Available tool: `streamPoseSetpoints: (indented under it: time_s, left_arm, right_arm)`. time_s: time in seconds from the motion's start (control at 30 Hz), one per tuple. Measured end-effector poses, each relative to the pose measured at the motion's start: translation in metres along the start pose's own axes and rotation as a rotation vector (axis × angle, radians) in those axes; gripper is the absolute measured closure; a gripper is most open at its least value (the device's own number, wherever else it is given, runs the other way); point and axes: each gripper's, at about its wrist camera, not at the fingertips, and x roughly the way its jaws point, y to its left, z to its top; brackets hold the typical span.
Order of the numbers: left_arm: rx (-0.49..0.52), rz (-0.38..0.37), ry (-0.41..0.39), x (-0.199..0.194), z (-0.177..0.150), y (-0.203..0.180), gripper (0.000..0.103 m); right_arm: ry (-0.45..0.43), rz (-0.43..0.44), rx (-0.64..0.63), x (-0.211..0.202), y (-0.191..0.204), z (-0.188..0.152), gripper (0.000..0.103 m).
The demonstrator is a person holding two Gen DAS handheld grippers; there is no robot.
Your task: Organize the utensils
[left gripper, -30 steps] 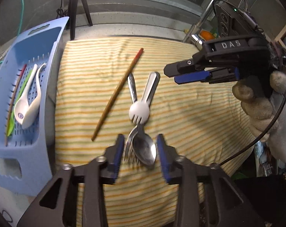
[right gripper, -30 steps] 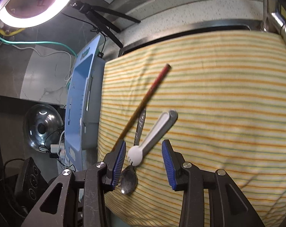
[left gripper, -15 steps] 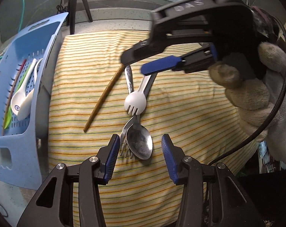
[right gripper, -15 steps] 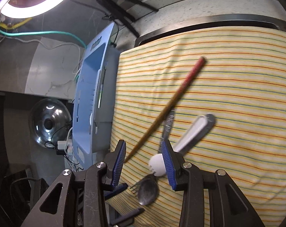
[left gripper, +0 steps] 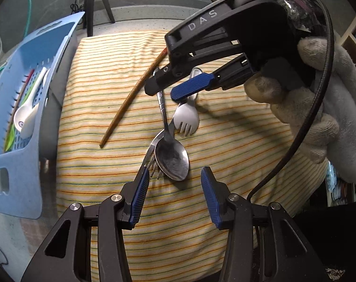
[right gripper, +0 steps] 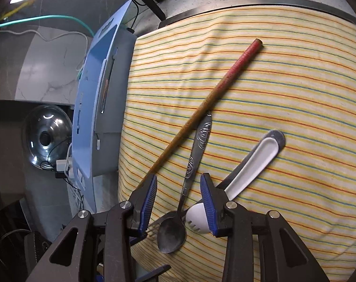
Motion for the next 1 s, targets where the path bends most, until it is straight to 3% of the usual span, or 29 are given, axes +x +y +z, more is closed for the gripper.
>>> streamPoseSetpoints:
  time_s: [0.2, 0.5, 0.67, 0.83, 0.9, 1.0]
  left_arm:
    - [0.015, 0.017, -0.015, -0.008, -0.003, -0.002, 0.059]
    - [0.116, 0.067, -0.024, -0.002, -0.013, -0.023, 0.059]
    - [0.044, 0.055, -0.052, -0.003, -0.004, -0.006, 0.068]
    - [-0.013, 0.073, -0.051, -0.005, -0.002, 0.010, 0.070]
    - [-0.005, 0.041, -0.062, -0.012, -0.006, 0.007, 0.071]
    - [0.052, 0.053, -0.065, -0.016, -0.010, -0.006, 0.068]
  right_arm:
    - [0.011, -0.030, -0.007, -0.008, -0.005, -0.005, 0.069]
    - [0.023, 0.026, 0.020, 0.001, -0.004, 0.000, 0.071]
    - [0.040, 0.055, 0.028, 0.006, -0.002, -0.003, 0.075]
    - [0.042, 0.056, 0.032, 0.012, 0.003, -0.006, 0.076]
    - [0.047, 0.056, 0.027, 0.011, 0.002, -0.006, 0.076]
    - [0.055, 0.076, 0.065, 0.011, -0.004, -0.004, 0.077]
